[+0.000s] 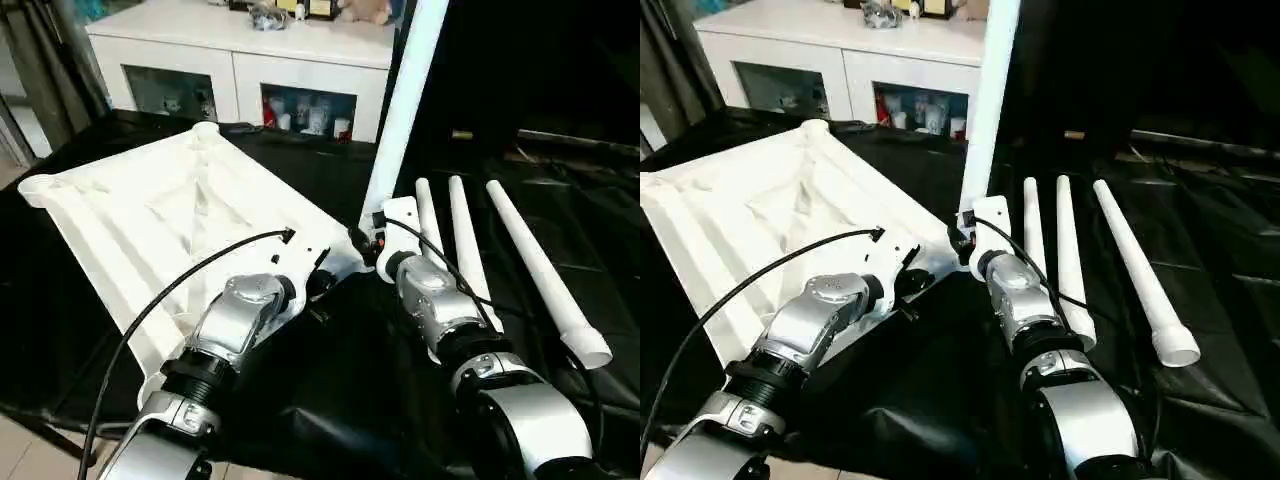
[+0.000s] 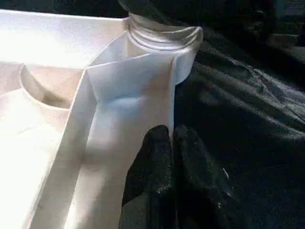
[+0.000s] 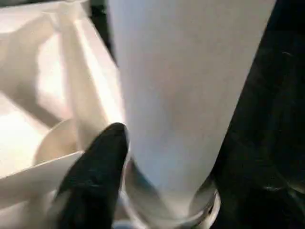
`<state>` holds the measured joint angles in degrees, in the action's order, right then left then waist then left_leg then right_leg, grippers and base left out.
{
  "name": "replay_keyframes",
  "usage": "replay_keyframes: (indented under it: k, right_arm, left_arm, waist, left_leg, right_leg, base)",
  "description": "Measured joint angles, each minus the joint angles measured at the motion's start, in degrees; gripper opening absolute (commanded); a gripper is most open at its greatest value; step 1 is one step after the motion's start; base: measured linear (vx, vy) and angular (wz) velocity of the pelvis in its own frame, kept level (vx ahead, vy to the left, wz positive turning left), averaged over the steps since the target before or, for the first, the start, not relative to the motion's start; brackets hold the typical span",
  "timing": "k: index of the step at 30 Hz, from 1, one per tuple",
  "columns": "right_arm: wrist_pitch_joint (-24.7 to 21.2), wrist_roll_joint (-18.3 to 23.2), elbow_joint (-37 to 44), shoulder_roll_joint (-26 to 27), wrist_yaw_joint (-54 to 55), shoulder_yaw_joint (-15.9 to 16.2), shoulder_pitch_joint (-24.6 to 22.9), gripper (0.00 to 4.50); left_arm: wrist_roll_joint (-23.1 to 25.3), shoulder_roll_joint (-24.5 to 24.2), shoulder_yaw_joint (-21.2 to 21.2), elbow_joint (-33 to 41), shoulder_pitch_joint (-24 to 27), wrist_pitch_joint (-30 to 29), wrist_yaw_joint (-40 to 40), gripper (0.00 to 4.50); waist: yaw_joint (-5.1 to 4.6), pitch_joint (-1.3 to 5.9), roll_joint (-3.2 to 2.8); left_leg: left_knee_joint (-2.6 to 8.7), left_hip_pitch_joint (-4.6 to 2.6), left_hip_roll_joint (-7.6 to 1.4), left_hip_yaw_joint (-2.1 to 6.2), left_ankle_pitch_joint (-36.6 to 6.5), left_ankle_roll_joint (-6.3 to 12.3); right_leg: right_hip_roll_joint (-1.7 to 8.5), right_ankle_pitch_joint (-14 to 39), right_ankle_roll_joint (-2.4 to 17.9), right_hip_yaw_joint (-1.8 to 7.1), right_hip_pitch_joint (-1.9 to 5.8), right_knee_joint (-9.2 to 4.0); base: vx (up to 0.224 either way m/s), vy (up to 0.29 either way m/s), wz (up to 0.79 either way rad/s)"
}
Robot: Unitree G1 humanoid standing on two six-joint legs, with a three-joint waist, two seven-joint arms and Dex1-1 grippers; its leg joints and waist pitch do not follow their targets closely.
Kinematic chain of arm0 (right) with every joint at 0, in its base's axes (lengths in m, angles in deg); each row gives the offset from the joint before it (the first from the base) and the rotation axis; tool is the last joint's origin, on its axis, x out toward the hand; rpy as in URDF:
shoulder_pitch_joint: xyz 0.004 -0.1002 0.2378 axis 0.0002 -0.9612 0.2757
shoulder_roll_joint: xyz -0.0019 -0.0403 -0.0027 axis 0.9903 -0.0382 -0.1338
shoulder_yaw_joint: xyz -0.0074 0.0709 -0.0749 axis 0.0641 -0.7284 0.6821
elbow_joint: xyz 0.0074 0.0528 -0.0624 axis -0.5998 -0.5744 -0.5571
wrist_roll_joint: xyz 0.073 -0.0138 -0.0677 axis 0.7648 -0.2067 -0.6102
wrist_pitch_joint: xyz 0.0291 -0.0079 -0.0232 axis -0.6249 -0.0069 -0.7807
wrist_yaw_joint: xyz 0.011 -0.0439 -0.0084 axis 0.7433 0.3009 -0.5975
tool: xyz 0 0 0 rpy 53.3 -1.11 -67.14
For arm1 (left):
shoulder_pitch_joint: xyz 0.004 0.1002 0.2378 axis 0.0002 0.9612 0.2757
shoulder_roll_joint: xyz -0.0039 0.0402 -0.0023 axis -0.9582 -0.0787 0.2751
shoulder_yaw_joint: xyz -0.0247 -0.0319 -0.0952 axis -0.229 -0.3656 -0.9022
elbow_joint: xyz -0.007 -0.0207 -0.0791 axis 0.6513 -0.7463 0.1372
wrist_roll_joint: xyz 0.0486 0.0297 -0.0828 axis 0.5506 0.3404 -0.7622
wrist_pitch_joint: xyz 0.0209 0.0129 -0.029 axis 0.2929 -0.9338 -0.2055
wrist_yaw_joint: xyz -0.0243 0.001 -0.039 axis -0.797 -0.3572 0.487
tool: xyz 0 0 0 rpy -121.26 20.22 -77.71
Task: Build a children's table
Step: Insert table leg to table base
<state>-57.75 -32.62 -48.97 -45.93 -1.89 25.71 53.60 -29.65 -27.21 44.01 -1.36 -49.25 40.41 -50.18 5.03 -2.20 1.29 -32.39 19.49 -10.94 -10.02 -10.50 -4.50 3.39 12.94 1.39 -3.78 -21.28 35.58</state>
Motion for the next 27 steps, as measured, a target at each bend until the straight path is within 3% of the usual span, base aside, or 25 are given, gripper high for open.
replay_keyframes:
  k: [3,5,6,10,20,27]
  right_arm:
    - [0.57,0.01,0.02,-0.55,-3.77,0.0,0.01,3.27]
    - [1.01,-0.05,0.04,-1.38,-7.27,0.25,0.01,3.27]
    - [1.19,-0.06,0.16,-2.57,-10.83,0.89,0.01,3.53]
    - [1.29,-0.11,1.59,-6.69,-24.89,4.27,-0.5,3.53]
    - [-0.1,1.23,8.3,-13.82,-47.42,8.29,-2.48,3.53]
    - [-1.34,0.97,9.12,-15.09,-52.38,10.22,-4.07,2.92]
  left_arm:
    - [-0.01,-1.12,0.11,0.68,0.29,0.35,1.59,0.0]
    - [-0.07,-2.32,0.1,1.64,0.76,0.52,2.98,0.0]
    - [-0.15,-3.51,0.18,2.63,1.28,0.99,4.39,0.0]
    - [-1.52,-8.5,0.65,6.37,3.91,2.68,10.81,0.0]
    - [-5.37,-17.78,1.89,15.06,10.11,4.17,25.55,0.0]
    - [-5.98,-18.63,2.01,15.81,10.62,4.06,27.33,0.0]
  waist:
    - [-0.1,-0.01,0.02]
    - [-0.16,-0.01,0.02]
    - [-0.18,-0.01,0.02]
    - [-0.14,-0.05,0.01]
    - [0.68,-0.12,0.08]
    - [1.06,-0.16,0.13]
  left_leg:
    - [0.15,0.12,-0.02,0.0,0.0,0.0]
    - [0.17,0.3,-0.03,0.0,0.01,0.0]
    - [0.15,0.56,-0.04,0.0,0.02,0.01]
    - [0.13,0.69,-0.07,0.0,0.05,0.06]
    - [-0.06,0.87,-0.07,-0.01,0.07,0.53]
    - [-0.23,0.87,-0.07,-0.01,0.06,0.53]
  right_leg:
    - [-0.03,-0.01,0.01,-0.02,-0.19,0.01]
    - [-0.04,-0.03,0.06,-0.03,-0.38,0.04]
    - [-0.05,-0.05,0.09,-0.03,-0.62,0.1]
    - [-0.07,0.04,0.17,-0.07,-0.76,0.12]
    - [-0.05,0.05,0.19,-0.11,-0.9,-0.08]
    - [-0.02,0.04,0.19,-0.09,-0.9,0.08]
  base:
    - [0.0,0.0,0.0]
    - [0.0,0.0,0.0]
    - [0.0,0.0,0.0]
    - [0.0,0.0,0.0]
    - [0.0,0.0,0.0]
    - [0.0,0.0,0.0]
